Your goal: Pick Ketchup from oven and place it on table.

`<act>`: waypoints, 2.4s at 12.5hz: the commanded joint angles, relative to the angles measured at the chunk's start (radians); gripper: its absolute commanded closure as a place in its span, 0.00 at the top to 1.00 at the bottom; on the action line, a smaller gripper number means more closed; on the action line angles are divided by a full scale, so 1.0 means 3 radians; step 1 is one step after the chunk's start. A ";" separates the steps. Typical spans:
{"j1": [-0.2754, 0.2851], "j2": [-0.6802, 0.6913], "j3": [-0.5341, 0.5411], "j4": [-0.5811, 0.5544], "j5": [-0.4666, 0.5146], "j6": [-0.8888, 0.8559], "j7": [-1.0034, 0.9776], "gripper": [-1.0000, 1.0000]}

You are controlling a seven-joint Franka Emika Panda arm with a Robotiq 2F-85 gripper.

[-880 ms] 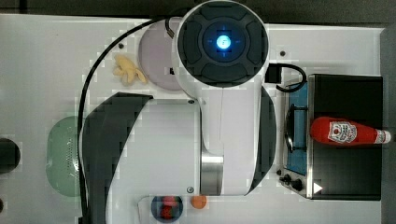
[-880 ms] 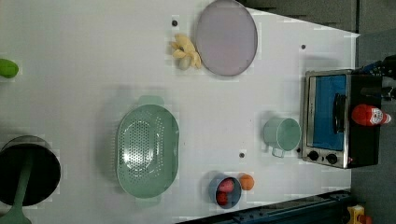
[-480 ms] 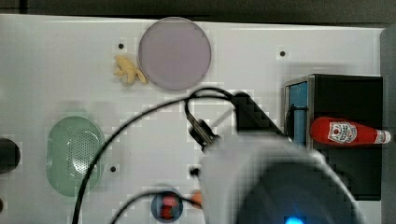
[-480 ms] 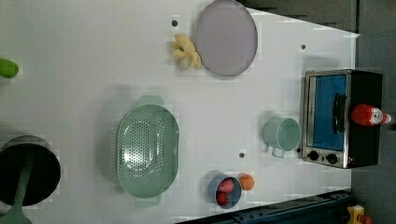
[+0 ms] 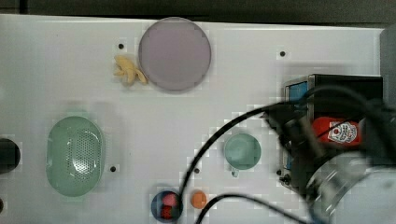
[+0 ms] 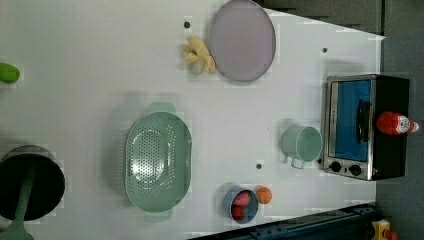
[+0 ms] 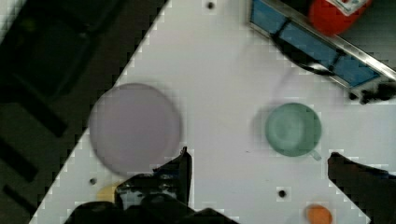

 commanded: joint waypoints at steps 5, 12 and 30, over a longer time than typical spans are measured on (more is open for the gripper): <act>-0.0226 0.0999 -0.0886 -0.0118 -0.0063 0.0725 0.0085 1.00; -0.0300 0.1865 -0.1222 -0.0141 0.0365 0.1377 0.0085 1.00; -0.0239 0.1739 -0.1153 -0.0127 0.0424 0.1582 0.0085 0.65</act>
